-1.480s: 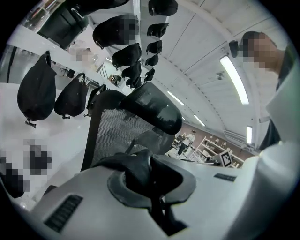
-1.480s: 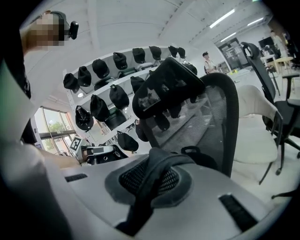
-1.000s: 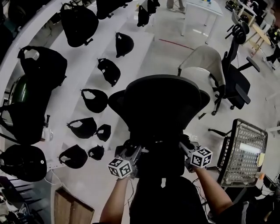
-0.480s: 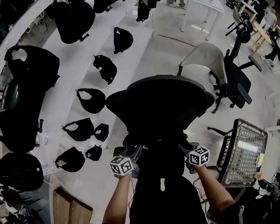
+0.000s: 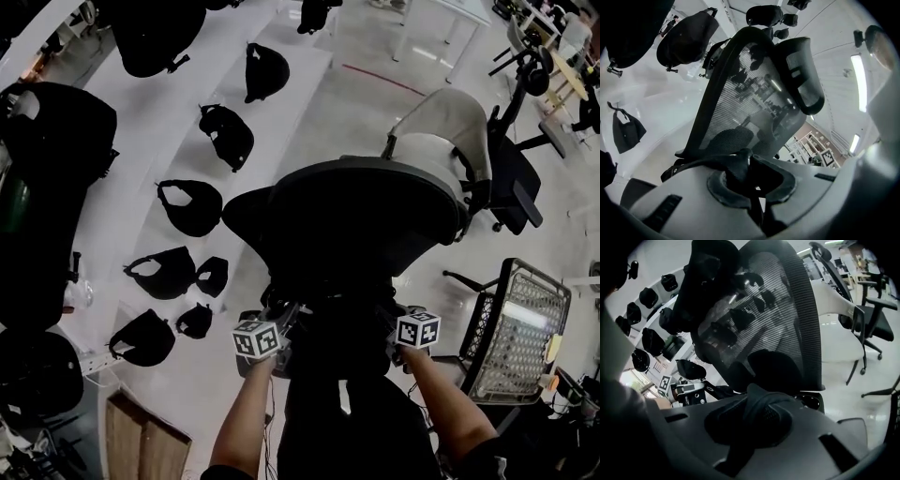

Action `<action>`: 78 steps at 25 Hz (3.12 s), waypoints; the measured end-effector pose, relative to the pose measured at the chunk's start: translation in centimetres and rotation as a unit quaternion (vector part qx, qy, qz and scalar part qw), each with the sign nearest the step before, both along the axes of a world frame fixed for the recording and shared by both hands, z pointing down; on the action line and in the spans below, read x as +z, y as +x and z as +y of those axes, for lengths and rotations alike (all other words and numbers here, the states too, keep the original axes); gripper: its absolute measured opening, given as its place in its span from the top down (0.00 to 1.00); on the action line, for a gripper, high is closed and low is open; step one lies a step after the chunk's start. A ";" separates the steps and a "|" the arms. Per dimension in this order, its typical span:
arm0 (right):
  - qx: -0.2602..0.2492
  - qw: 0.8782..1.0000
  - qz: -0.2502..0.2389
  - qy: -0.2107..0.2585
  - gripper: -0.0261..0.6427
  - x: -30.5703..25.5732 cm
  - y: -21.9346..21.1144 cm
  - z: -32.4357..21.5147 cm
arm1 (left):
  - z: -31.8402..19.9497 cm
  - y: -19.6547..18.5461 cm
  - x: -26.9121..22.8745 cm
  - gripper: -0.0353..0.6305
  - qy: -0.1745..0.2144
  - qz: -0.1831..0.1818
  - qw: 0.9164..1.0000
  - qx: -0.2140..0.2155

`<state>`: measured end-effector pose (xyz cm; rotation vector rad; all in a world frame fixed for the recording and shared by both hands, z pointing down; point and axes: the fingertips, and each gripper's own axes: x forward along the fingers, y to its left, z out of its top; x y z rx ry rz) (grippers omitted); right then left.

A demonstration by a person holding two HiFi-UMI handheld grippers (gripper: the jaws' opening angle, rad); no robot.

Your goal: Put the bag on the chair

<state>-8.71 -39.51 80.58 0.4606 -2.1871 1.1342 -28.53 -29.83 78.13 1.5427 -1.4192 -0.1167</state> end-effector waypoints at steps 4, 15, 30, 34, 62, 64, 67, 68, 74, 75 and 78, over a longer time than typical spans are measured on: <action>-0.006 1.000 0.018 -0.006 0.93 1.3 0.0 -0.3 | -0.6 -0.2 1.2 0.91 -0.007 0.003 1.000 0.006; -0.109 0.985 0.091 0.094 0.93 3.7 -2.7 -4.1 | -4.8 -3.9 3.7 0.91 0.013 -0.011 1.000 0.027; -0.200 0.954 0.163 0.155 0.90 7.2 -3.4 -8.2 | -6.2 -4.4 7.4 0.89 -0.017 -0.045 0.992 0.119; -0.200 0.948 0.189 0.162 0.84 8.1 -2.5 -8.4 | -5.6 -3.6 8.7 0.72 -0.039 -0.093 0.979 0.175; -0.116 0.989 0.084 0.048 0.34 0.6 6.2 -1.6 | 3.7 -1.4 1.3 0.51 -0.025 -0.152 0.988 0.017; -0.108 0.990 0.073 0.052 0.34 -0.7 7.6 -0.8 | 4.7 0.2 -0.2 0.51 -0.014 -0.151 0.988 0.005; -0.092 0.993 0.049 0.061 0.34 -2.9 9.7 0.5 | 6.4 2.7 -2.6 0.51 0.004 -0.156 0.988 -0.010; -0.086 0.993 0.042 0.068 0.34 -3.5 10.4 0.8 | 7.0 3.7 -3.3 0.51 0.009 -0.155 0.988 -0.016; -0.047 0.994 0.013 0.096 0.36 -6.4 15.4 2.5 | 11.1 10.1 -6.9 0.51 0.036 -0.144 0.987 -0.061; -0.034 0.994 0.010 0.104 0.40 -7.2 16.6 2.8 | 11.8 11.7 -7.5 0.51 0.040 -0.138 0.987 -0.069; 0.000 0.991 0.003 0.136 0.48 -9.4 19.5 3.4 | 13.7 16.2 -9.4 0.51 0.055 -0.121 0.987 -0.086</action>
